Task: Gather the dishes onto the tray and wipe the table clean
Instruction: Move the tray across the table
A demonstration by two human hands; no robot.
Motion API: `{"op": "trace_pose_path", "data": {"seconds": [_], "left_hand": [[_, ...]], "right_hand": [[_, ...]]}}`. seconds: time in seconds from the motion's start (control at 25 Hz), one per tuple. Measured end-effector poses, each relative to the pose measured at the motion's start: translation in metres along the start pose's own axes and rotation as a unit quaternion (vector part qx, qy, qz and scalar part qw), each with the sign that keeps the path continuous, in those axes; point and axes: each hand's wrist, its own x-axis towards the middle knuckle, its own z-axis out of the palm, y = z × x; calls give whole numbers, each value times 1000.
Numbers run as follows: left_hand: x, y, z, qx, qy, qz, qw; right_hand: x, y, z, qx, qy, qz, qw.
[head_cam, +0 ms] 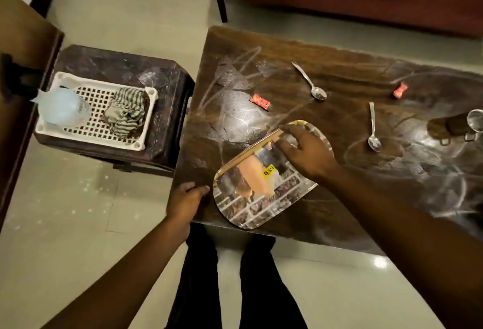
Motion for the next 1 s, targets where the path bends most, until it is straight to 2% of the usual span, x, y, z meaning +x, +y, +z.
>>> {"op": "trace_pose_path", "data": {"seconds": [0.16,0.32,0.4,0.52,0.64,0.8,1.0], "left_hand": [[10,-40,14,-39,13,-41,998],[8,-51,31,-17,13,-29,999],[8,-58,35,-30,-6,-25,999],[6,-50,36,-67,-4,16,998],[13,-21,30,-53,-1,79,995],[24,25,36,-35,-39,159,986],[42,47,55,-10,-53,172,984]], "right_hand": [[11,53,-16,4,58,43,997],[27,104,-14,30,79,143,986],[31,117,-9,47,79,148,985],[29,129,-4,80,121,150,978],[12,142,-2,121,162,177,963],[-30,158,11,194,238,238,922],[-68,161,33,240,287,265,889]]}}
